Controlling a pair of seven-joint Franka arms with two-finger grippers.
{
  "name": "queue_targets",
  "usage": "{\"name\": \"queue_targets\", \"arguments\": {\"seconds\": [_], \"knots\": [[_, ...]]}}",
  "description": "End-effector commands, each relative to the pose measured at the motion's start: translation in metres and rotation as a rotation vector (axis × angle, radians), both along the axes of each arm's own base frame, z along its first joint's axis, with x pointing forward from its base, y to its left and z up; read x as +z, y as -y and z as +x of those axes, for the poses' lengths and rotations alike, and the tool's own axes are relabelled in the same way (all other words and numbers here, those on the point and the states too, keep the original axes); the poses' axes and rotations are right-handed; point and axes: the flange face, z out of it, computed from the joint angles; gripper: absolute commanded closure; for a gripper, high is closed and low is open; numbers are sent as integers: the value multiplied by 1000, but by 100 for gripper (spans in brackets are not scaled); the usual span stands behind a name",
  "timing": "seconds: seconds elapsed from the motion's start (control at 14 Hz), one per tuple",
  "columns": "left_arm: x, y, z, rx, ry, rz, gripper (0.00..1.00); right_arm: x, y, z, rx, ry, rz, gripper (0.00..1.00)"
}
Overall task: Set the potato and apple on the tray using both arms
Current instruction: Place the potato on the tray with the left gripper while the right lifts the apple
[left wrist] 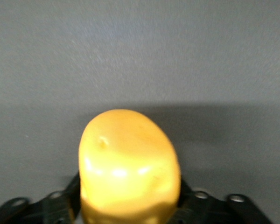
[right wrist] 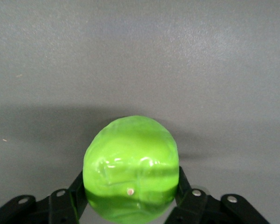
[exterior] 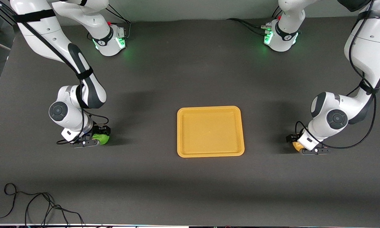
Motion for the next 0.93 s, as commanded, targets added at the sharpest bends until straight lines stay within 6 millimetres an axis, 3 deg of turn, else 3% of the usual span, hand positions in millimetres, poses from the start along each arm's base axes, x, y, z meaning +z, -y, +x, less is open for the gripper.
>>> {"name": "queue_targets", "arguments": {"seconds": [0.0, 0.21, 0.43, 0.57, 0.64, 0.79, 0.86], "knots": [[30, 20, 2, 44, 6, 36, 82, 14, -2, 10, -15, 26, 12, 61], [70, 80, 4, 112, 40, 9, 86, 66, -6, 14, -24, 12, 31, 64], [104, 192, -27, 175, 11, -11, 86, 132, -26, 29, -10, -34, 49, 64], [105, 270, -56, 176, 11, -20, 85, 167, -60, 42, -39, -33, 50, 64], [103, 299, -68, 163, 18, -28, 85, 183, -86, 48, -73, -21, 51, 64], [93, 331, -77, 139, 10, -38, 83, 207, -148, 59, -132, 27, 61, 64], [85, 342, -83, 130, 1, -36, 80, 207, -179, 60, -166, 25, 61, 65]]}}
